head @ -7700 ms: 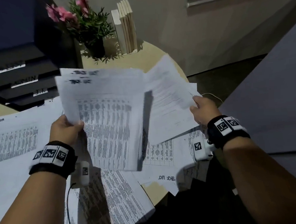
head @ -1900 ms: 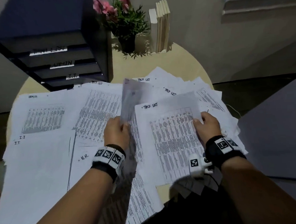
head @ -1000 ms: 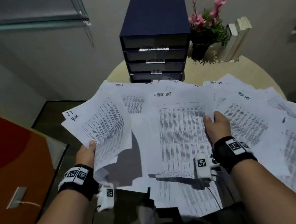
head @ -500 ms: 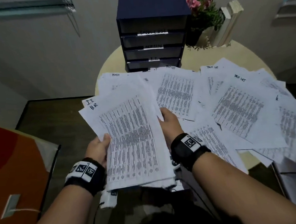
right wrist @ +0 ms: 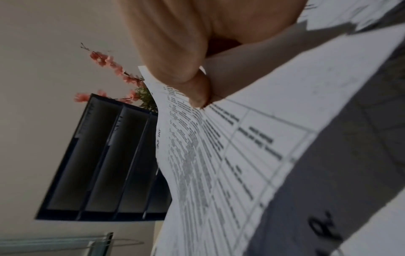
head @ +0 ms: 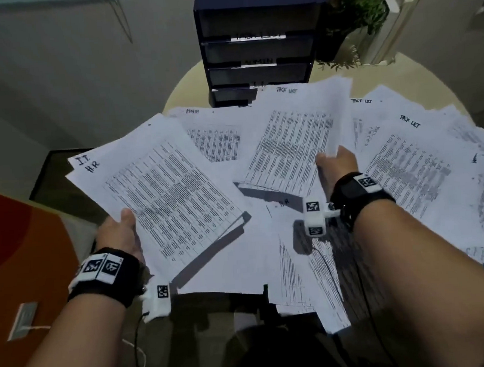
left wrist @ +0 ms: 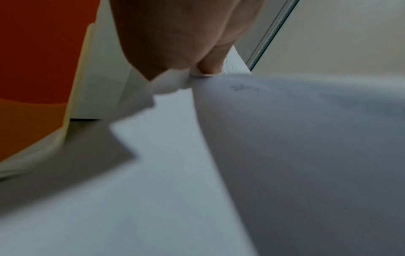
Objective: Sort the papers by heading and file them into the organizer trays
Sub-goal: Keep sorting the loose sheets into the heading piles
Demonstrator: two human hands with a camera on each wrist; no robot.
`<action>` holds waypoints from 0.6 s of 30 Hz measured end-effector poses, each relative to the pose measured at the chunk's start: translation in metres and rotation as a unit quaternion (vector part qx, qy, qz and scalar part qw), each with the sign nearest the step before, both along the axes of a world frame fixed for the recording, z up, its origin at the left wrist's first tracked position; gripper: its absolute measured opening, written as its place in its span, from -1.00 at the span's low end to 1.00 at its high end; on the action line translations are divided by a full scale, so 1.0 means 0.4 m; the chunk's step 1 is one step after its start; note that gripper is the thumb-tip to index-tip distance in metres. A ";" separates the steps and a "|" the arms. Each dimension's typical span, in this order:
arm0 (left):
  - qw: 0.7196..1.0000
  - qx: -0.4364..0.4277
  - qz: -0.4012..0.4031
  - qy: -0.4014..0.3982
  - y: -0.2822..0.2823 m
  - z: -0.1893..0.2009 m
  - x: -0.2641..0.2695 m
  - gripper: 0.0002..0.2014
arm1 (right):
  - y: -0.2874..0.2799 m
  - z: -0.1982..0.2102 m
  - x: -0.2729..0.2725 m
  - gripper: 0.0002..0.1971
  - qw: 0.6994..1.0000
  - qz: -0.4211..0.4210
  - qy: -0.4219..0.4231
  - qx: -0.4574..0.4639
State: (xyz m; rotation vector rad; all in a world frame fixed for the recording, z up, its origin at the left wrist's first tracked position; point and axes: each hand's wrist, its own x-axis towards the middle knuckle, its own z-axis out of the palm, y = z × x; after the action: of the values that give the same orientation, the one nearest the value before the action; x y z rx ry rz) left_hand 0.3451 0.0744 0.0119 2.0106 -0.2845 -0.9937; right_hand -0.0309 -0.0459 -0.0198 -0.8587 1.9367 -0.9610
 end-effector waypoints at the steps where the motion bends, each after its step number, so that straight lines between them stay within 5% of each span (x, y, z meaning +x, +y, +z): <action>1: 1.000 0.013 0.001 -0.003 0.005 0.000 0.009 -0.69 | -0.020 -0.004 -0.008 -0.68 1.000 0.004 0.014 0.016; 4: 0.998 0.052 0.008 0.023 0.017 -0.007 0.016 -0.51 | -0.068 -0.028 -0.013 -0.51 0.998 0.007 0.010 0.054; 9: 0.995 0.036 -0.011 0.087 0.027 -0.045 -0.009 -0.61 | -0.119 -0.030 -0.021 -0.37 0.996 -0.014 -0.020 0.084; 13: 0.994 0.011 -0.049 0.092 0.029 -0.047 -0.037 -0.69 | -0.129 -0.015 -0.019 -0.23 0.970 0.088 0.191 0.119; 16: 0.991 -0.012 -0.067 0.116 0.026 -0.028 -0.068 -0.74 | -0.097 0.029 0.017 -0.40 0.967 0.128 0.220 0.000; 18: 0.988 -0.024 -0.077 0.135 0.024 -0.016 -0.088 -0.77 | -0.046 0.058 0.062 -0.56 0.969 0.210 0.123 -0.028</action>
State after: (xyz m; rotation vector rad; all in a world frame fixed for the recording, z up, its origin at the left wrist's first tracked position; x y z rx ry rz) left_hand 0.3098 0.0842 0.0055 1.8050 -0.3164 -1.3284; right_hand -0.0061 -0.0642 0.0033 -1.4097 1.8237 -0.6807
